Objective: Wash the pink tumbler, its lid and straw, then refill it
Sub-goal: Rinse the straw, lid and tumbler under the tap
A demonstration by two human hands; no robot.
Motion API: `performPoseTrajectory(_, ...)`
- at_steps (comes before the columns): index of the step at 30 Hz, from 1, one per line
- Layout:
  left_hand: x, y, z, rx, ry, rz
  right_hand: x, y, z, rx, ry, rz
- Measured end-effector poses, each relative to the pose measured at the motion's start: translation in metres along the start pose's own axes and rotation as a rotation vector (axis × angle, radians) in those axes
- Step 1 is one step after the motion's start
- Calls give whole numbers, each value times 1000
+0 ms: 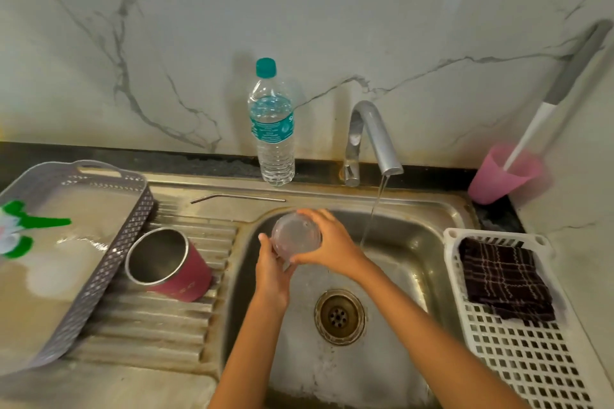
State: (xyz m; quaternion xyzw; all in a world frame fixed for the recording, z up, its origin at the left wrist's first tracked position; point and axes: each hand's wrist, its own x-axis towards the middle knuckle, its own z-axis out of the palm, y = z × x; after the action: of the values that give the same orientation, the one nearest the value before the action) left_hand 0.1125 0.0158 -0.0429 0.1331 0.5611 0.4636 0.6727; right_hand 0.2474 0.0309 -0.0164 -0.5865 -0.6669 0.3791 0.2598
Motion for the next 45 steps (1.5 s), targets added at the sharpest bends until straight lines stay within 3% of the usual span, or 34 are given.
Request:
performPoseTrajectory(4, -2, -2, -22, -54, 90, -17, 41, -32, 14, -77, 10, -41)
performPoseTrajectory(10, -6, -15, -31, -44, 138, -127, 85, -72, 62, -162, -123, -31)
performPoseTrajectory(17, 2, -21, -38, -58, 166, -159, 102, -75, 91, -107, -124, 38)
performPoseTrajectory(21, 5, -24, -39, -54, 170, -174, 99, -74, 89, -136, -153, -39)
performPoseTrajectory(25, 5, -25, -37, -70, 174, -186, 71, -83, 76, -90, -427, -232)
performPoseTrajectory(28, 2, -27, -34, -56, 150, -168, 48, -95, 88, -28, -573, -253)
performPoseTrajectory(35, -3, -36, -39, -78, 127, -127, 33, -109, 111, 326, -352, -157)
performPoseTrajectory(40, -3, -34, -31, -99, 159, -198, 5, -91, 53, 742, -214, 51)
performPoseTrajectory(45, -9, -44, -10, -152, 58, -186, -27, -35, 2, 939, 100, 188)
